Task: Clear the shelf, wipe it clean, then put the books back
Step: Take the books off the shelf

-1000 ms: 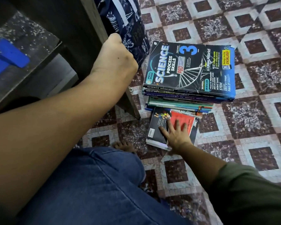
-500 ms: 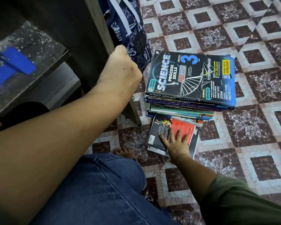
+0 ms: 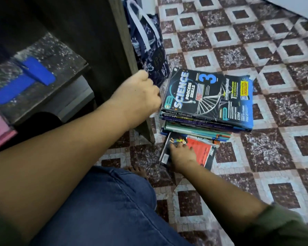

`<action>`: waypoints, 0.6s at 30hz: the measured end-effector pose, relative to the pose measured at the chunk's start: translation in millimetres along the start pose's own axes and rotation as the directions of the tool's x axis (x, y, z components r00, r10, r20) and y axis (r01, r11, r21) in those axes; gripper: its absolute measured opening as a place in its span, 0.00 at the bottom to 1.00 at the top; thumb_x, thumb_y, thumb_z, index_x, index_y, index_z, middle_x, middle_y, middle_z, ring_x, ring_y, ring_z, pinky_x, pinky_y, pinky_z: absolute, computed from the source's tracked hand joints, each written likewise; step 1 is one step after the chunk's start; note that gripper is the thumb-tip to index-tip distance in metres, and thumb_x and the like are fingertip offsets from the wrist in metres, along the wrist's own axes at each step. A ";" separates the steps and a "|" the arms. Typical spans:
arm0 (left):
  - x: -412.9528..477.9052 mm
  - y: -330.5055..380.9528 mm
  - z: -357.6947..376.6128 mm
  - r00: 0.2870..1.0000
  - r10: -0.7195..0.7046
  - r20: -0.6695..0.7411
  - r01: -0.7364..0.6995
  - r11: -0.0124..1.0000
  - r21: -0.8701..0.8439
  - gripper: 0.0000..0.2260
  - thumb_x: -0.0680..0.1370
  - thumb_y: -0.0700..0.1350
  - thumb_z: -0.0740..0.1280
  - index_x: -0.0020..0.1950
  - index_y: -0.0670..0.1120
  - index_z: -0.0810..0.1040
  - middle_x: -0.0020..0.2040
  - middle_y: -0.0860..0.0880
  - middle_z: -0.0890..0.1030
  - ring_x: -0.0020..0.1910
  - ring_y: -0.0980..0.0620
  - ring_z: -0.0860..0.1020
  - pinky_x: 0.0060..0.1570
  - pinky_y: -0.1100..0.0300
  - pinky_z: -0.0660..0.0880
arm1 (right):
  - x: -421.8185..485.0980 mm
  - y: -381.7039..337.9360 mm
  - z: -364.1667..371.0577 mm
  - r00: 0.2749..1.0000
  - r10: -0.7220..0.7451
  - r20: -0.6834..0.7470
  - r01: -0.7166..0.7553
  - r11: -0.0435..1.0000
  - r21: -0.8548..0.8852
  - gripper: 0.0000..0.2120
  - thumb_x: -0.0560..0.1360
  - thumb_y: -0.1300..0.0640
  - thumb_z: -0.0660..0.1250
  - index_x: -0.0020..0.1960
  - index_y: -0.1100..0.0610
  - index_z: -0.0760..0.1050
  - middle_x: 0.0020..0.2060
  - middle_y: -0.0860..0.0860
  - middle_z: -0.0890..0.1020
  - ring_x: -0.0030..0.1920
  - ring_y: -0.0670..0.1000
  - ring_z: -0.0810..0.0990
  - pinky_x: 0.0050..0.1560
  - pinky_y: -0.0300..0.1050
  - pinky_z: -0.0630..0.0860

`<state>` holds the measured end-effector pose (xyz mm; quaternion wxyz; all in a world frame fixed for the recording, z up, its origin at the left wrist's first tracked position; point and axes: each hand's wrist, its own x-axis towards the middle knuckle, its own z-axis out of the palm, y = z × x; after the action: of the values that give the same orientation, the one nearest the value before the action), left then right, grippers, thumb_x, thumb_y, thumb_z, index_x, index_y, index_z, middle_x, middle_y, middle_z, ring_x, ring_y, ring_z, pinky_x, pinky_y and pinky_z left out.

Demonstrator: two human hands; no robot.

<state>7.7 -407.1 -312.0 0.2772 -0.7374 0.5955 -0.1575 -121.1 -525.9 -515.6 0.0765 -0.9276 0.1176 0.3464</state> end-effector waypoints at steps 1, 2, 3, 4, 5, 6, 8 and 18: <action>-8.3 -4.4 -10.1 0.998 -0.015 -0.069 0.008 0.995 -0.095 0.14 0.72 0.35 0.55 0.38 0.46 0.79 0.34 0.49 0.76 0.35 0.48 0.75 0.47 0.57 0.72 | -9.3 -7.9 -24.3 0.997 -0.045 -0.059 0.049 0.997 0.068 0.34 0.74 0.45 0.70 0.74 0.53 0.58 0.68 0.58 0.68 0.67 0.62 0.69 0.64 0.58 0.69; -17.8 -8.8 -17.5 0.983 0.004 -0.185 -0.031 0.989 -0.147 0.15 0.73 0.34 0.54 0.40 0.44 0.80 0.36 0.48 0.78 0.37 0.46 0.77 0.53 0.53 0.74 | -19.6 -14.5 -47.8 0.987 -0.100 -0.130 0.116 0.986 0.124 0.30 0.75 0.46 0.68 0.72 0.54 0.61 0.66 0.57 0.71 0.65 0.61 0.72 0.61 0.56 0.71; -32.3 -15.6 -28.4 0.974 -0.041 -0.225 -0.007 0.978 -0.207 0.15 0.73 0.34 0.54 0.41 0.44 0.80 0.38 0.46 0.78 0.39 0.45 0.78 0.57 0.50 0.73 | -31.9 -20.5 -71.0 0.969 -0.151 -0.196 0.182 0.972 0.151 0.27 0.76 0.46 0.66 0.70 0.54 0.63 0.63 0.57 0.72 0.63 0.61 0.74 0.58 0.55 0.72; -48.1 -24.0 -35.8 0.970 -0.098 -0.222 0.042 0.969 -0.245 0.12 0.74 0.34 0.58 0.42 0.44 0.80 0.39 0.46 0.78 0.40 0.44 0.78 0.57 0.48 0.73 | -46.1 -26.8 -92.9 0.945 -0.200 -0.260 0.244 0.958 0.151 0.25 0.76 0.46 0.66 0.69 0.54 0.64 0.62 0.57 0.73 0.61 0.61 0.75 0.57 0.54 0.73; -68.7 -30.9 -43.2 0.964 -0.190 -0.184 0.140 0.956 -0.257 0.07 0.73 0.35 0.64 0.43 0.45 0.80 0.40 0.46 0.78 0.41 0.43 0.78 0.52 0.47 0.73 | -62.2 -33.7 -113.4 0.921 -0.242 -0.307 0.293 0.947 0.132 0.25 0.76 0.47 0.66 0.69 0.54 0.65 0.61 0.57 0.74 0.60 0.61 0.75 0.56 0.54 0.74; -94.1 -38.2 -44.9 0.942 -0.298 -0.154 0.252 0.931 -0.262 0.05 0.71 0.37 0.69 0.44 0.45 0.79 0.40 0.45 0.78 0.40 0.42 0.78 0.47 0.48 0.72 | -77.8 -41.1 -132.0 0.894 -0.281 -0.349 0.337 0.935 0.110 0.25 0.76 0.47 0.66 0.69 0.53 0.65 0.60 0.57 0.75 0.60 0.61 0.76 0.57 0.54 0.75; -151.6 -52.7 -44.9 0.857 -0.514 0.027 0.498 0.814 -0.301 0.11 0.67 0.43 0.75 0.47 0.46 0.79 0.42 0.44 0.78 0.41 0.40 0.79 0.43 0.47 0.74 | -111.2 -59.7 -166.5 0.838 -0.348 -0.421 0.405 0.913 0.052 0.25 0.75 0.47 0.67 0.69 0.52 0.66 0.59 0.56 0.76 0.59 0.60 0.77 0.57 0.55 0.76; -374.2 -51.7 -21.3 0.042 -0.635 0.772 0.999 0.018 -0.040 0.27 0.73 0.61 0.68 0.69 0.52 0.70 0.63 0.43 0.74 0.61 0.42 0.74 0.62 0.53 0.71 | -197.5 -263.6 -263.6 0.582 -0.699 -0.416 0.634 0.710 -0.306 0.25 0.75 0.48 0.67 0.70 0.51 0.67 0.65 0.55 0.75 0.63 0.58 0.75 0.55 0.49 0.72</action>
<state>-53.7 -43.4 -227.5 0.0253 -0.9861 -0.1067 0.1247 -29.7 -298.9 -171.9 0.1097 -0.9621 -0.2459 0.0440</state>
